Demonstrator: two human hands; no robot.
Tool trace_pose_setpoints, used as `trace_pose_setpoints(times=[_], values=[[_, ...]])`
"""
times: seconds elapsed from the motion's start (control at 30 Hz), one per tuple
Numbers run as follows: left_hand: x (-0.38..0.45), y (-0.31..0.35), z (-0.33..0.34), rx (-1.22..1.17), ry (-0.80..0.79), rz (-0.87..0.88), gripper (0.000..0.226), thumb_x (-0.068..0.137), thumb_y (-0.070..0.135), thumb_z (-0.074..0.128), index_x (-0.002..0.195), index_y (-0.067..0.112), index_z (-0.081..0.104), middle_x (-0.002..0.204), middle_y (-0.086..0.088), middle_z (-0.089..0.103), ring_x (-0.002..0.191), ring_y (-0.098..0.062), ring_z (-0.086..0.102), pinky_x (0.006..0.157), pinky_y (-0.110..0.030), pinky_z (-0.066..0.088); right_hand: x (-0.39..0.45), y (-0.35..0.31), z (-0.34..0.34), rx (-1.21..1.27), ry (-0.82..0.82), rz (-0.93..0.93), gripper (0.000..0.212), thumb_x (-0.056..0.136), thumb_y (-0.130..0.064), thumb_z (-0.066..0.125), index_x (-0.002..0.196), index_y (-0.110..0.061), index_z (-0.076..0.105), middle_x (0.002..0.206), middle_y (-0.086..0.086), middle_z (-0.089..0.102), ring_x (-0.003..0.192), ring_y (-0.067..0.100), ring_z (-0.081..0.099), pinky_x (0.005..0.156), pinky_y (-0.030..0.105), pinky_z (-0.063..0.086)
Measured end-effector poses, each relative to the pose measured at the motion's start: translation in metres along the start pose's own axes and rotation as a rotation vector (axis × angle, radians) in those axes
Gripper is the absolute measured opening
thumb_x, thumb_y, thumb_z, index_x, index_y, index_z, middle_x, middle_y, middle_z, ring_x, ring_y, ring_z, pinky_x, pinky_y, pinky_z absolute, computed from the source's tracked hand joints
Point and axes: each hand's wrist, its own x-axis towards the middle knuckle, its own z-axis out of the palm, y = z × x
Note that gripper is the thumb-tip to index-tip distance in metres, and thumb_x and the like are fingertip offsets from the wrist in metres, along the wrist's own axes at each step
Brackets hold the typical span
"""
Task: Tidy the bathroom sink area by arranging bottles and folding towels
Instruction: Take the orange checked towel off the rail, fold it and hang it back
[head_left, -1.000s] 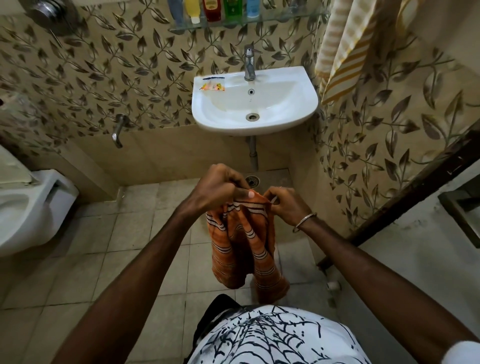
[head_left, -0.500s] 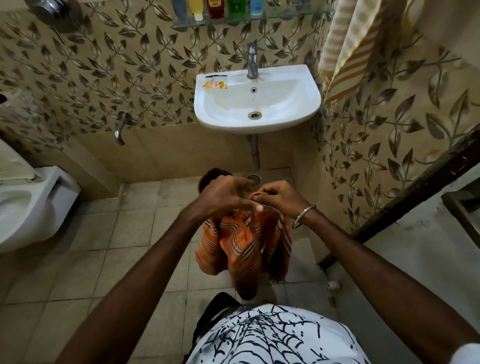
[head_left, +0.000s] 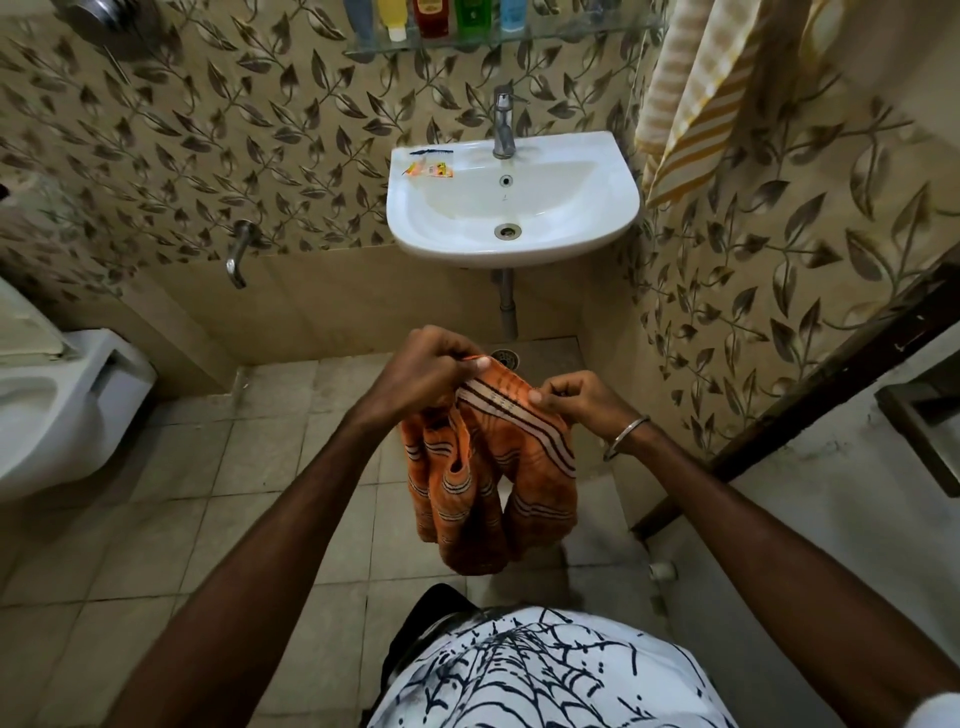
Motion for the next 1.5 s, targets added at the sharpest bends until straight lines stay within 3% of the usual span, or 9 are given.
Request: trace_pose_setpoints(times=[0.17,0.33,0.43,0.63,0.8,0.97,1.17,1.3,1.5], values=[[0.004,-0.010,-0.005,0.064,0.034,-0.061,0.015,0.092,0.023,0.067,0.101,0.014,0.074,0.095,-0.001,0.076,0.084,-0.012,0.073,0.074,-0.029,0.059,0.001,-0.005,-0.003,-0.012,0.043,-0.061,0.019,0.090,-0.023,0.069,0.076,-0.010,0.071,0.074,0.000,0.067,0.067,0.006,0.063,0.061,0.019,0.049],[0.005,-0.004,0.007,0.228,-0.140,0.066,0.066,0.076,0.032,0.083,0.136,0.020,0.058,0.129,0.010,0.061,0.106,-0.008,0.065,0.090,-0.031,0.056,0.007,-0.018,0.003,-0.079,-0.009,-0.145,0.022,0.091,-0.021,0.068,0.087,-0.001,0.073,0.079,0.003,0.068,0.074,0.014,0.064,0.064,0.021,0.049],[0.007,-0.005,0.020,0.168,-0.214,0.147,0.051,0.079,0.026,0.081,0.127,0.016,0.066,0.119,0.006,0.070,0.097,-0.003,0.069,0.080,-0.023,0.057,0.011,-0.028,0.009,-0.137,-0.036,-0.177,0.022,0.092,-0.021,0.068,0.087,-0.001,0.074,0.079,0.005,0.068,0.074,0.012,0.061,0.067,0.022,0.047],[0.007,-0.004,0.014,0.203,-0.067,0.164,0.005,0.084,0.017,0.077,0.088,0.017,0.077,0.081,0.009,0.074,0.076,-0.001,0.070,0.070,-0.023,0.058,0.007,-0.023,0.004,-0.185,-0.040,-0.121,0.021,0.090,-0.031,0.071,0.088,-0.010,0.077,0.089,0.012,0.073,0.080,0.018,0.067,0.074,0.036,0.052],[0.005,-0.009,-0.002,0.178,-0.023,0.124,0.006,0.087,0.016,0.073,0.083,0.019,0.074,0.080,0.009,0.072,0.076,-0.002,0.070,0.068,-0.025,0.055,0.002,-0.011,-0.005,-0.221,-0.043,-0.066,0.029,0.088,-0.033,0.071,0.082,-0.004,0.074,0.081,0.019,0.069,0.068,0.021,0.059,0.061,0.032,0.045],[0.003,-0.016,-0.013,0.205,0.013,0.074,0.006,0.088,0.019,0.072,0.088,0.013,0.075,0.083,0.004,0.074,0.073,-0.003,0.070,0.068,-0.024,0.056,-0.002,-0.015,-0.011,-0.207,-0.025,-0.090,0.016,0.090,-0.021,0.070,0.085,-0.007,0.073,0.083,0.002,0.071,0.074,0.006,0.067,0.065,0.017,0.052],[0.002,-0.004,0.010,0.256,-0.116,0.119,0.054,0.078,0.033,0.080,0.126,0.015,0.064,0.125,0.003,0.067,0.106,-0.007,0.065,0.086,-0.026,0.054,0.007,-0.029,-0.003,-0.182,-0.020,-0.180,0.013,0.091,-0.018,0.071,0.087,-0.007,0.075,0.088,0.014,0.073,0.080,0.022,0.068,0.073,0.036,0.054],[0.002,-0.002,0.028,0.247,-0.130,0.186,0.019,0.085,0.026,0.075,0.103,0.017,0.073,0.089,0.006,0.074,0.069,0.002,0.068,0.062,-0.020,0.053,0.010,-0.040,0.002,-0.202,-0.040,-0.217,0.018,0.091,-0.018,0.071,0.089,0.000,0.074,0.088,0.017,0.073,0.081,0.028,0.068,0.073,0.034,0.054],[0.006,-0.005,0.018,0.293,-0.037,0.172,0.010,0.087,0.013,0.071,0.094,0.017,0.077,0.083,0.007,0.075,0.070,-0.002,0.069,0.071,-0.039,0.062,0.005,-0.030,-0.006,-0.242,-0.032,-0.132,0.020,0.088,-0.026,0.073,0.089,-0.006,0.076,0.083,0.013,0.072,0.073,0.014,0.063,0.064,0.025,0.048]])
